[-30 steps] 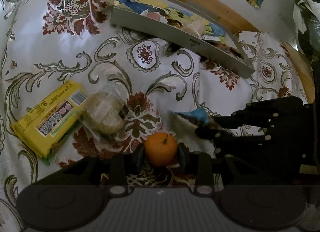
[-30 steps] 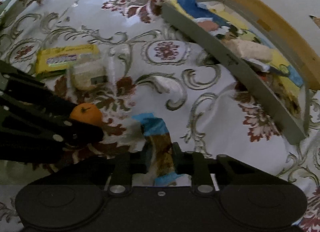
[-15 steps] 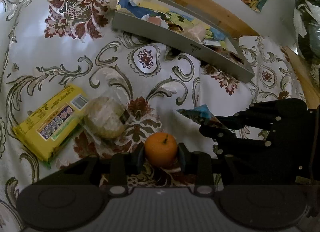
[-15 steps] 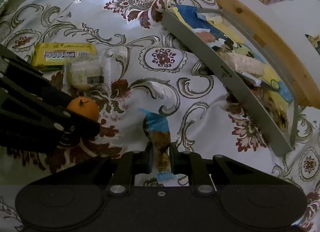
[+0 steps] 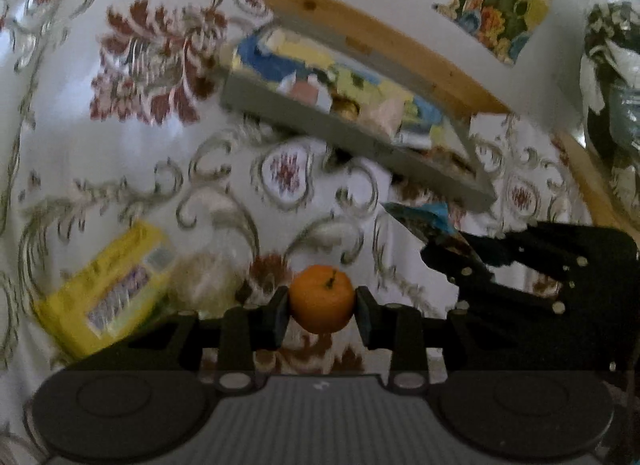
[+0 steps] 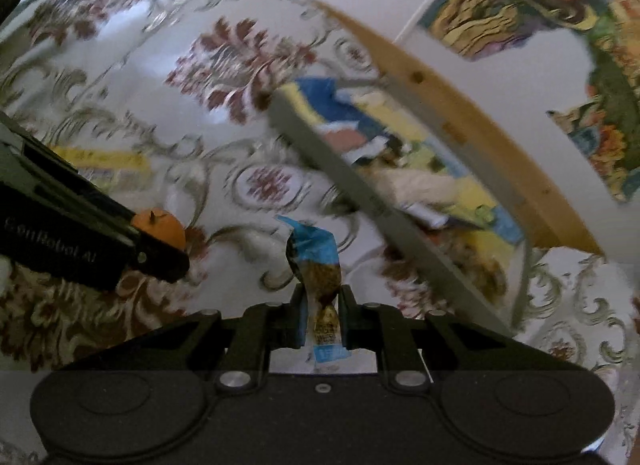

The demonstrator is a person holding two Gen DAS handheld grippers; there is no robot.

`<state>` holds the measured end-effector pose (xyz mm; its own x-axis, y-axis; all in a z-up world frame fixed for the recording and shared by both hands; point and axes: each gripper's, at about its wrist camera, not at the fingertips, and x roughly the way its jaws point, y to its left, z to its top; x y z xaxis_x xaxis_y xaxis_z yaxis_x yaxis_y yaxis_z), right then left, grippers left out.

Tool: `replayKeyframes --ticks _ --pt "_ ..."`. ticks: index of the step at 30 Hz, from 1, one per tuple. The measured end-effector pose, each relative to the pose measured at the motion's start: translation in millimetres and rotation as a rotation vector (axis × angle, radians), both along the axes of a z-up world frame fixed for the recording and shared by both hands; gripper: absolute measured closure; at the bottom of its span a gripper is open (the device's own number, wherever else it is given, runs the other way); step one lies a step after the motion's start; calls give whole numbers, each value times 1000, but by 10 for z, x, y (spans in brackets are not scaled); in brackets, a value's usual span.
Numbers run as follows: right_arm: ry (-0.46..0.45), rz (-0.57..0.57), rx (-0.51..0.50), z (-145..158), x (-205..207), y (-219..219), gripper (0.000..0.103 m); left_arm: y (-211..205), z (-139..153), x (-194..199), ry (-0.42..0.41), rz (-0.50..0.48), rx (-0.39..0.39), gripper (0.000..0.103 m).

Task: Organize snacks
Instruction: 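Carry the snack bar with the right tool while the left tool carries the orange to the tray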

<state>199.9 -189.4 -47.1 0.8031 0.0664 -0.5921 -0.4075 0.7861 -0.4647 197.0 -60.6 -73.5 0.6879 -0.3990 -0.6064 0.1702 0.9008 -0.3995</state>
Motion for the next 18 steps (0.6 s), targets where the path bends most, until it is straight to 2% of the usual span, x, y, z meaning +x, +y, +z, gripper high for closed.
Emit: replayKeyframes --ticks 8,14,18 --pt "-166 -92 69 197 159 -131 87 -22 416 409 -99 33 28 65" --pt "-292 -218 99 332 586 -352 87 -186 733 950 -152 37 50 65" --pt "-321 -309 114 332 915 -540 87 -318 853 1320 -176 31 91 65"
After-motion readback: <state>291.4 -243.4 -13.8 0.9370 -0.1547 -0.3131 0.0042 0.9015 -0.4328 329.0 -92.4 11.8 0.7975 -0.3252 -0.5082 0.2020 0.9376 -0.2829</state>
